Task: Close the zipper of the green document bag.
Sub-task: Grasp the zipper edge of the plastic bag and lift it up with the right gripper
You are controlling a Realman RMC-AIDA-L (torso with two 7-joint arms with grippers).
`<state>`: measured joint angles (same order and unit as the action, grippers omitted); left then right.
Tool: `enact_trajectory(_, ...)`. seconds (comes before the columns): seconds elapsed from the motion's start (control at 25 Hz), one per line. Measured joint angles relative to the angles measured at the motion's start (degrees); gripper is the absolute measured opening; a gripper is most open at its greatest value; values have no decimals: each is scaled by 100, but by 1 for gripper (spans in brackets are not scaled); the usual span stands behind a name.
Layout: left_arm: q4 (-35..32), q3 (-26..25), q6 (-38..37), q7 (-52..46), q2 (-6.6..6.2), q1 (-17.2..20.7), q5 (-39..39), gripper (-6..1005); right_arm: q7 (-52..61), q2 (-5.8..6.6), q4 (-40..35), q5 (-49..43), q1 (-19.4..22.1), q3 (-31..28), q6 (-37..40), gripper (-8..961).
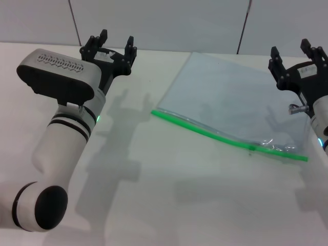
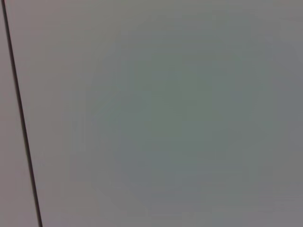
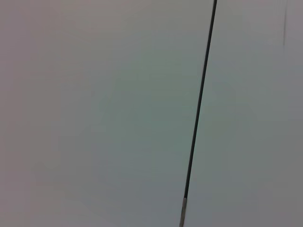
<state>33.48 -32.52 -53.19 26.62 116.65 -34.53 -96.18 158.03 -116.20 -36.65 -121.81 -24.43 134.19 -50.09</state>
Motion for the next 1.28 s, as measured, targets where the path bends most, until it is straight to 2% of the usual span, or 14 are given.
enact_trajectory(0.92,26,-33,-16,-21,-12,20,31,617,53,10,-59,-1,19,-3,8,664)
enact_trajectory(1.08,9,-51,15,9,-21,31,42,617,77,42,-343,-41,52,32,201,665)
enact_trajectory(1.16,8,-57,19,9,-27,64,44,617,79,87,-607,-46,179,29,259,665)
enact_trajectory(1.28,9,-63,20,-5,-29,75,46,617,107,336,-1208,-68,383,22,626,665)
